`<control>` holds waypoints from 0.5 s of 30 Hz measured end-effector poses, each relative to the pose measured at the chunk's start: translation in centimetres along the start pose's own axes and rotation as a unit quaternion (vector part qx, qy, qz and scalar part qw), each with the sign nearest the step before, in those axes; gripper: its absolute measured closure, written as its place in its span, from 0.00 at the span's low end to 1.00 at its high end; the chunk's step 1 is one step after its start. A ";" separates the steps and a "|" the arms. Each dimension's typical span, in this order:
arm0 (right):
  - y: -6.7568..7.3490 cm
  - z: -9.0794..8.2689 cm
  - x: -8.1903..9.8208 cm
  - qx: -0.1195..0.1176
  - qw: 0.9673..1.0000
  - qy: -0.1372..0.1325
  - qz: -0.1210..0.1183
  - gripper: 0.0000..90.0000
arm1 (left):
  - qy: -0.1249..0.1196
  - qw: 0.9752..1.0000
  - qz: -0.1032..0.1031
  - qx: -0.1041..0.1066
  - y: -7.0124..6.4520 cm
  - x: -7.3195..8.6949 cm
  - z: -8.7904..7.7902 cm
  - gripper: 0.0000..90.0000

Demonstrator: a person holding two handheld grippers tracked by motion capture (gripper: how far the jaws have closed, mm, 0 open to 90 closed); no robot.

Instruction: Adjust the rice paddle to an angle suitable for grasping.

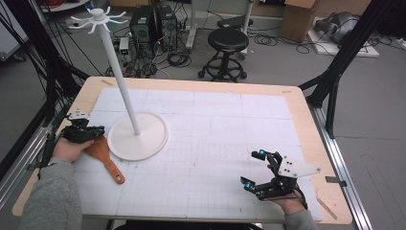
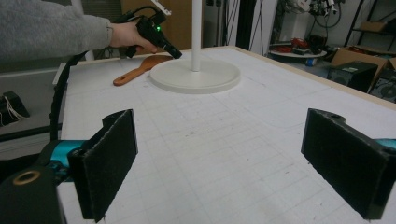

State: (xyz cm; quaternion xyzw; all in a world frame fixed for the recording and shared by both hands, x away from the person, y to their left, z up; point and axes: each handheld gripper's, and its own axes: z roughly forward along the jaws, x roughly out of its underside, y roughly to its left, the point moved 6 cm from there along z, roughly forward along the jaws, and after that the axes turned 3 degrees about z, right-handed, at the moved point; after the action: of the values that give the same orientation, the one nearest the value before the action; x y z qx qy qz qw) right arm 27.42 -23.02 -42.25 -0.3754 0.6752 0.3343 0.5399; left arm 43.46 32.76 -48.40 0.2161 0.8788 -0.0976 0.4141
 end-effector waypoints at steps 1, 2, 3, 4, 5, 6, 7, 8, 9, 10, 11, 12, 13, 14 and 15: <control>-0.1 0.0 0.0 0.001 1.000 -0.001 -0.002 0.11 | 0.000 1.000 -0.004 0.003 0.0 0.0 0.0 1.00; 0.0 0.0 0.0 0.002 1.000 0.002 0.004 0.11 | 0.000 1.000 -0.007 0.004 0.1 0.0 0.0 1.00; -0.1 0.0 0.0 0.002 1.000 -0.001 0.002 0.11 | 0.003 1.000 0.000 0.005 0.1 0.1 -0.1 1.00; -0.1 0.1 0.0 0.003 1.000 -0.001 0.000 0.11 | 0.002 1.000 0.002 0.003 0.0 0.1 -0.1 1.00; -0.2 0.1 0.0 0.004 1.000 -0.001 -0.001 0.11 | 0.005 1.000 0.004 0.001 0.0 0.1 -0.1 1.00; -0.2 0.1 -0.1 0.005 1.000 -0.001 0.000 0.11 | 0.006 1.000 0.003 0.002 -0.1 0.1 -0.1 1.00; -0.2 0.1 -0.1 0.005 1.000 -0.004 -0.003 0.11 | 0.009 1.000 0.008 0.000 -0.2 0.1 -0.2 1.00; -0.2 0.1 -0.1 0.005 1.000 -0.004 -0.003 0.11 | 0.010 1.000 0.011 0.000 -0.3 0.1 -0.3 1.00; -0.3 0.1 -0.1 0.006 1.000 -0.003 0.000 0.11 | 0.015 1.000 0.013 0.000 -0.3 0.2 -0.4 1.00; -0.3 0.1 -0.1 0.005 1.000 -0.003 0.000 0.11 | 0.021 1.000 0.016 0.000 -0.3 0.2 -0.5 1.00; -0.3 0.2 -0.1 0.008 1.000 -0.001 0.004 0.11 | 0.025 0.999 0.020 0.001 -0.4 0.3 -0.7 1.00; -0.3 0.2 -0.1 0.008 1.000 -0.001 0.004 0.11 | 0.028 0.999 0.025 -0.001 -0.5 0.4 -0.8 1.00; -0.3 0.2 -0.1 0.008 1.000 0.001 0.002 0.11 | 0.032 0.999 0.030 -0.001 -0.6 0.5 -1.0 1.00; -0.4 0.4 0.0 0.005 1.000 0.001 0.000 0.11 | 0.036 0.999 0.035 0.000 -0.6 0.6 -1.1 1.00; -0.4 0.4 0.0 0.005 1.000 0.001 0.000 0.11 | 0.040 0.999 0.038 -0.001 -0.7 0.6 -1.3 1.00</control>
State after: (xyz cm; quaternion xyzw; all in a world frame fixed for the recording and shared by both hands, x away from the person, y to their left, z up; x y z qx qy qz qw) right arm 27.94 -22.88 -42.31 -0.3732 0.6774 0.3302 0.5411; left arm 41.92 32.77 -48.08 0.2525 0.8858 -0.0728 0.3824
